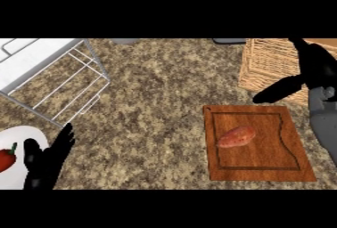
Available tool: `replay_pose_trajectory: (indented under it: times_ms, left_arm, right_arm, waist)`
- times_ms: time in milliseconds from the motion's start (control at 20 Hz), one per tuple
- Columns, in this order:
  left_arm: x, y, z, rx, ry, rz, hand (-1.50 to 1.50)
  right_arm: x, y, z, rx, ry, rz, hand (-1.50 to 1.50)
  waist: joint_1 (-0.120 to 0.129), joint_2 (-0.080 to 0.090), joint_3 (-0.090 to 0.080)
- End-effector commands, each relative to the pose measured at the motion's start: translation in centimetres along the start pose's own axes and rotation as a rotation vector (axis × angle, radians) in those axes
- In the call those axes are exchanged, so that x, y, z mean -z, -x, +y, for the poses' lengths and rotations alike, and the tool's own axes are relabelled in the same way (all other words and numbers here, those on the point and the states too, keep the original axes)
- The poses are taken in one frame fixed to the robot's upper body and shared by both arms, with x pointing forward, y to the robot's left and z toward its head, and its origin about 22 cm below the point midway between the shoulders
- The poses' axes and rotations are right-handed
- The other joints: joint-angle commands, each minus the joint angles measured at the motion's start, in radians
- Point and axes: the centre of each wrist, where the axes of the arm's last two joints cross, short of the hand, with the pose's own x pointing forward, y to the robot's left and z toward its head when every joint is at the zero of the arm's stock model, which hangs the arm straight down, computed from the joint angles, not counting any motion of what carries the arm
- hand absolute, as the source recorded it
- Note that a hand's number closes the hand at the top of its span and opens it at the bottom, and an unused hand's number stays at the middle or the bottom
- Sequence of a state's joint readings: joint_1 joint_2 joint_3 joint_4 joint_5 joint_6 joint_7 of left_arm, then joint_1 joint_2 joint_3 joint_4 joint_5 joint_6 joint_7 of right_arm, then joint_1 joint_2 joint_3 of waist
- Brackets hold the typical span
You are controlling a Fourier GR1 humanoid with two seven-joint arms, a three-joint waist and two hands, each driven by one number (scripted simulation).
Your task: Pick the sweet potato from the cutting board and place it in the basket
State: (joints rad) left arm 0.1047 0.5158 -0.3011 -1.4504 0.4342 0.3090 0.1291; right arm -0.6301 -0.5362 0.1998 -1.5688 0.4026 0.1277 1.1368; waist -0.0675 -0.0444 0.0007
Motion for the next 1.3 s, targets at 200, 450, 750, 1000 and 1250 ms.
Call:
replay_pose_trajectory:
  times_ms: [200, 450, 750, 1000, 1250]
  left_arm:
    - [-1.1, 3.0, 0.3, 0.002, -0.006, 0.143, 0.0]
    - [-0.9, 2.7, 0.4, -0.009, 0.001, 0.141, 0.0]
    - [-1.0, 2.5, -0.8, 0.009, 0.022, 0.11, 0.0]
    - [0.2, 1.6, -0.5, 0.0, 0.021, 0.096, 0.0]
    - [0.4, 1.7, 0.1, 0.008, 0.042, 0.107, 0.0]
  right_arm:
    - [-3.6, -0.8, -3.3, -0.129, -0.117, 0.136, -1.5]
    - [-4.9, 0.7, -3.9, -0.095, -0.12, 0.13, -1.5]
    - [-5.9, 2.4, -2.7, -0.043, -0.132, 0.142, -1.5]
    - [-7.0, 3.3, 0.0, -0.031, -0.119, 0.149, -1.5]
    - [-5.6, 4.5, 0.8, -0.077, -0.125, 0.228, -1.5]
  waist:
    - [-0.01, 0.012, -0.008]
    - [-0.002, 0.022, -0.006]
    - [0.018, 0.029, -0.005]
    - [0.033, 0.037, -0.004]
    - [0.045, 0.042, -0.004]
